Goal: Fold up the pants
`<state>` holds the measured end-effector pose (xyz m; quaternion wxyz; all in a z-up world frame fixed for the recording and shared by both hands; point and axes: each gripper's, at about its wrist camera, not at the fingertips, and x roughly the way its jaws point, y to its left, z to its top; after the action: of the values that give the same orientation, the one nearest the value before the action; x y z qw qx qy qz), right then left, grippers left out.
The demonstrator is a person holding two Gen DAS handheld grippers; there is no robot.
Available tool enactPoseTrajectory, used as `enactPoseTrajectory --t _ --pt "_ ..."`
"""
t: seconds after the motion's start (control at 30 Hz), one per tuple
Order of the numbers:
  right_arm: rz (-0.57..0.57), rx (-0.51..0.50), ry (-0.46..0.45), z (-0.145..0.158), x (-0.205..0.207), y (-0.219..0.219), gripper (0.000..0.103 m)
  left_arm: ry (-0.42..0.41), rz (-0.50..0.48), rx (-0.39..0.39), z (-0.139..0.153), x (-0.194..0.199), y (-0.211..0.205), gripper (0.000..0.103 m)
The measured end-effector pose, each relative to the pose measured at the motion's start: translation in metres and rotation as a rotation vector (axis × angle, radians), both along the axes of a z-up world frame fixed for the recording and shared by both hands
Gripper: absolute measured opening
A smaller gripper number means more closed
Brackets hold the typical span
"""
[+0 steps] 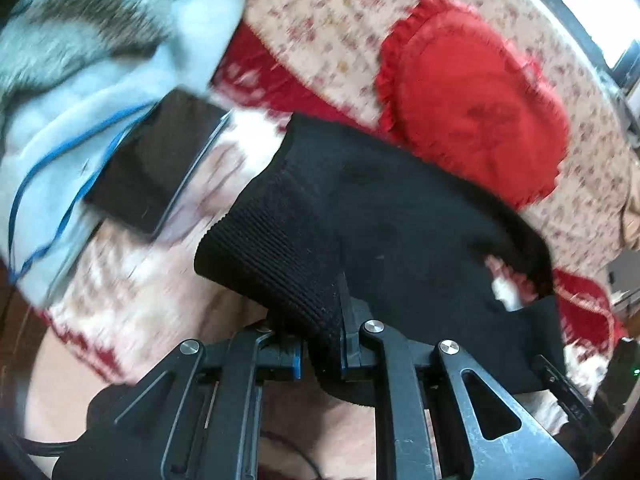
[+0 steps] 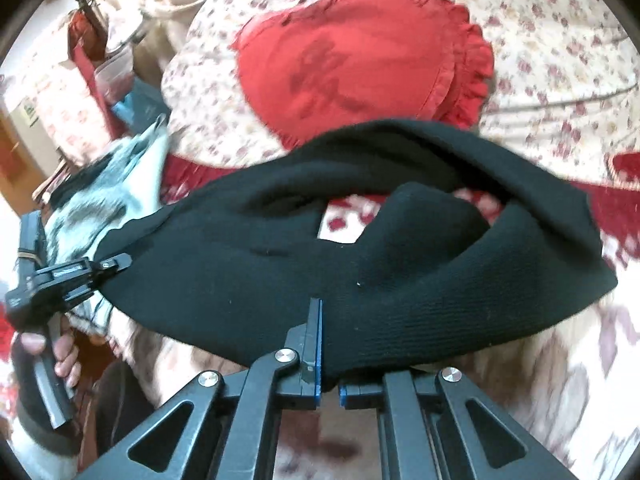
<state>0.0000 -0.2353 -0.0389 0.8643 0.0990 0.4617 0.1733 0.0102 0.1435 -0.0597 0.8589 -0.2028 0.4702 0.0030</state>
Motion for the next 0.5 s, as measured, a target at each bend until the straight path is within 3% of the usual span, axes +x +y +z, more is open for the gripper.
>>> enactPoseTrajectory --t 0.1,0.17,0.3,0.37,0.5 --pt "0.016 -0.064 0.097 -0.027 -0.005 0.011 0.006 0.061 0.013 -0.012 -0.026 -0.004 0.006 0.015" --pt "0.010 -0.037 0.111 -0.032 -0.008 0.007 0.008 0.067 0.032 -0.019 -0.028 -0.007 0.009 0.021" --pt "-0.040 0.013 0.117 -0.016 -0.016 -0.025 0.021 0.057 0.052 0.050 -0.008 -0.019 0.014 0.029" --pt "-0.080 -0.013 0.099 -0.007 -0.024 -0.044 0.026 0.036 0.068 0.078 0.005 -0.027 0.017 0.035" --pt "-0.180 -0.117 0.085 0.009 -0.034 -0.082 0.028 -0.022 0.078 0.151 0.031 -0.037 0.014 0.035"
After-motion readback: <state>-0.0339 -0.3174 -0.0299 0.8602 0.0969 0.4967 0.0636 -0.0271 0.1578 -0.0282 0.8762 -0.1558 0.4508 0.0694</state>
